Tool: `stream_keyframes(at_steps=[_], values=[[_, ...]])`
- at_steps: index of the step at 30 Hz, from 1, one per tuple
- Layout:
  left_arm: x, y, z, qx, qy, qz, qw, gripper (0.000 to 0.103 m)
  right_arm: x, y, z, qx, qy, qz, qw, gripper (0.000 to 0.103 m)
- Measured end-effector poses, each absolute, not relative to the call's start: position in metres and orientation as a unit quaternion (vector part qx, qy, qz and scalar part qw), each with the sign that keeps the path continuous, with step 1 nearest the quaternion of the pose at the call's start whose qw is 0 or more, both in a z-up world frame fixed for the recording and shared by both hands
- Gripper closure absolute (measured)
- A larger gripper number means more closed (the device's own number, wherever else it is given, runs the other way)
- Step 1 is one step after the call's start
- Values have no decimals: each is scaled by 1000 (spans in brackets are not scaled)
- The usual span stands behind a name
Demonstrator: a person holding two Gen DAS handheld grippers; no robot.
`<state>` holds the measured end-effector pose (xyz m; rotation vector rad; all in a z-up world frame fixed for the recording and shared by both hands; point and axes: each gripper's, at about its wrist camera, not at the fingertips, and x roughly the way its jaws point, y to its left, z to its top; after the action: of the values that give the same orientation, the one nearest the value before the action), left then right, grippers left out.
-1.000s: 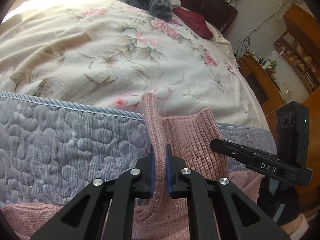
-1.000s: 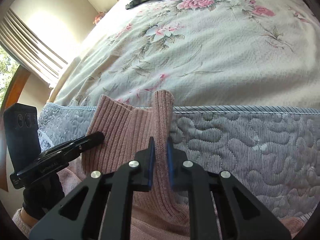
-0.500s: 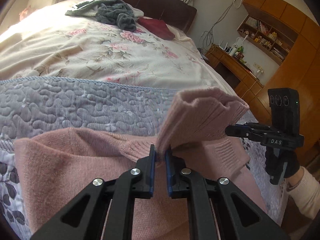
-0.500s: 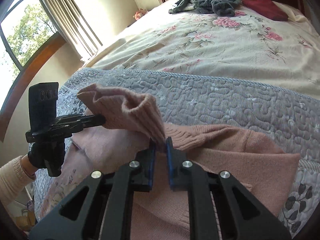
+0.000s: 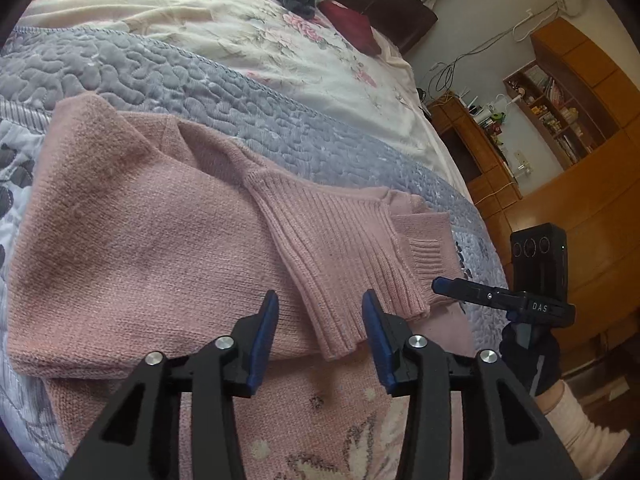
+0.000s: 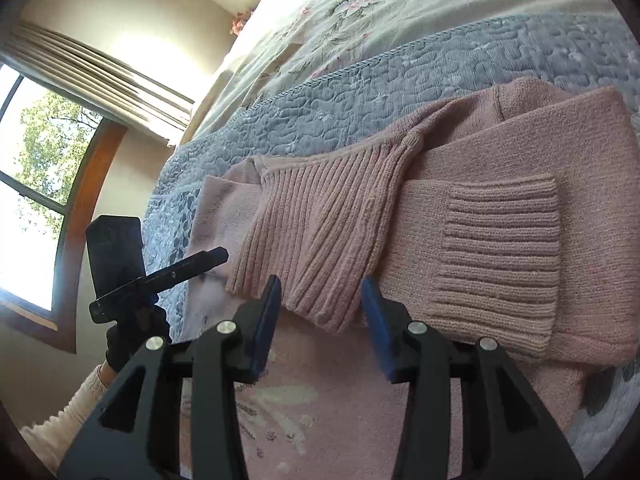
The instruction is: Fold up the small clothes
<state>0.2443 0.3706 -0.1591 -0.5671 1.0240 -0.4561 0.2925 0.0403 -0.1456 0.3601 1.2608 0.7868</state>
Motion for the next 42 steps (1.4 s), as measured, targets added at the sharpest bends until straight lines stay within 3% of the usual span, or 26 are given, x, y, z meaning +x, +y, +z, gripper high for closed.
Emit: stream_keyframes(at_steps=[3,4,6,11,16,21,22,24,26,27,29,35,42], values=[[256,356,-174,-277,513,-201,787,59,295,55,-163,165,602,336,705,63],[258,353,-180,-280,521,-200,781,61,295,57,-167,173,606,337,700,73],[261,349,-186,-287,526,-204,774,94,298,57,-169,194,607,342,691,91],[265,360,-176,-288,506,-203,787,94,301,43,-153,186,590,332,712,93],[264,369,-196,-284,532,-200,772,94,295,44,-176,136,612,307,716,94],[252,374,-194,-304,528,-180,772,87,287,44,-169,134,600,306,727,88],[246,373,-188,-298,529,-171,776,83,282,41,-162,129,595,305,733,84],[225,371,-170,-280,525,-155,789,67,263,32,-141,122,576,308,747,84],[193,368,-147,-244,512,-141,811,65,234,15,-121,121,558,307,762,75],[172,367,-136,-224,506,-137,822,60,216,6,-112,114,549,302,771,69],[129,367,-117,-182,498,-113,840,51,177,-11,-99,100,539,294,783,65],[5,383,-103,-123,521,-47,843,48,63,-71,-102,94,564,248,782,57],[-85,408,-114,-138,544,15,827,47,-17,-112,-113,104,586,206,777,50]])
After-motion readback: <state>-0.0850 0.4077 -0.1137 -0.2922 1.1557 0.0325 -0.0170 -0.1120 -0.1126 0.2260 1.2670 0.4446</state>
